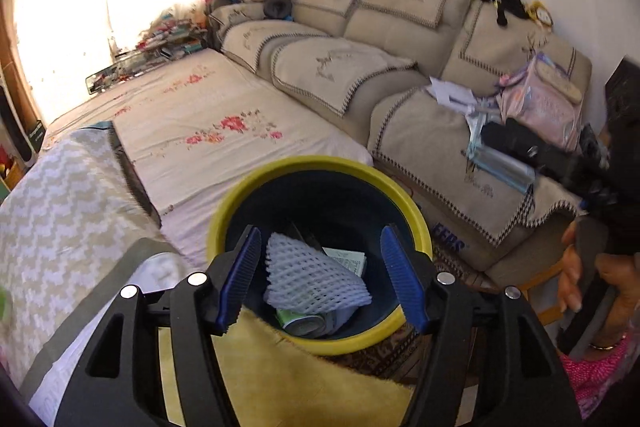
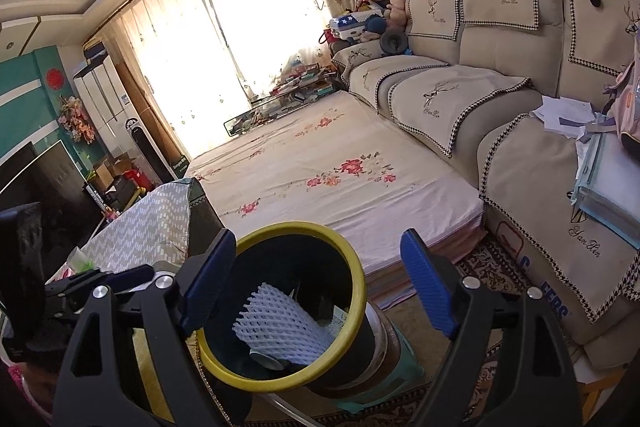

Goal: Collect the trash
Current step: 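Carry the foam net over the bin and open the left gripper, then reach the right gripper to the clear plastic cup and grasp it, then carry the clear cup over the bin and drop it inside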

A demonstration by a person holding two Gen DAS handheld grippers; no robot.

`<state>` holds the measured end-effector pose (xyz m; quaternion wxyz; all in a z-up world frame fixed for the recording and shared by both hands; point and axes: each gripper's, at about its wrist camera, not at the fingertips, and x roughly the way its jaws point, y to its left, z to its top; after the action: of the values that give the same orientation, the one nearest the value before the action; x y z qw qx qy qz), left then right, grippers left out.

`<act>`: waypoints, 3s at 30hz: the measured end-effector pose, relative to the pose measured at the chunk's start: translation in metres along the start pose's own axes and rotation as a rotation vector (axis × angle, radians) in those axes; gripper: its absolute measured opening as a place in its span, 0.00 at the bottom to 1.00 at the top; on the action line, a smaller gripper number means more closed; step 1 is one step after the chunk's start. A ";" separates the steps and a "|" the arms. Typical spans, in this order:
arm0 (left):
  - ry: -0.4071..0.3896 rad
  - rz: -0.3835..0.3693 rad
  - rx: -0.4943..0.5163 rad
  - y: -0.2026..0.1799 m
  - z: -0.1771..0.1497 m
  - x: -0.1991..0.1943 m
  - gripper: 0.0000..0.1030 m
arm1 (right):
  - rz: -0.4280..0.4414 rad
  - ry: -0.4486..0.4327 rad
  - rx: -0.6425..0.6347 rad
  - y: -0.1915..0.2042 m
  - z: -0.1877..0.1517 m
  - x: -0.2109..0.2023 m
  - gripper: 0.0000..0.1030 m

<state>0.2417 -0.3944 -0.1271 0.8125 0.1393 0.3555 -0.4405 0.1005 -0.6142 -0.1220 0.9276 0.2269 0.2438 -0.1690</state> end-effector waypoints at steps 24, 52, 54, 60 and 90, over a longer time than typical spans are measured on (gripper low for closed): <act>-0.299 0.542 -0.437 0.265 -0.161 -0.231 0.77 | 0.278 0.210 -0.359 0.214 -0.040 0.059 0.78; -0.331 0.609 -0.564 0.292 -0.198 -0.241 0.95 | 0.429 0.357 -0.761 0.472 -0.108 0.181 0.76; -0.328 0.604 -0.566 0.292 -0.198 -0.239 0.95 | 0.425 0.357 -0.762 0.477 -0.108 0.186 0.74; -0.324 0.597 -0.572 0.293 -0.199 -0.239 0.95 | 0.421 0.372 -0.773 0.487 -0.111 0.195 0.60; -0.276 0.600 -0.546 0.294 -0.197 -0.223 0.95 | 0.429 0.324 -0.658 0.380 -0.082 0.086 0.46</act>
<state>0.3117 0.0180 -0.1358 0.9517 -0.0441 0.2906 -0.0887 0.3016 -0.2711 -0.1030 0.9144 -0.0119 0.3748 0.1524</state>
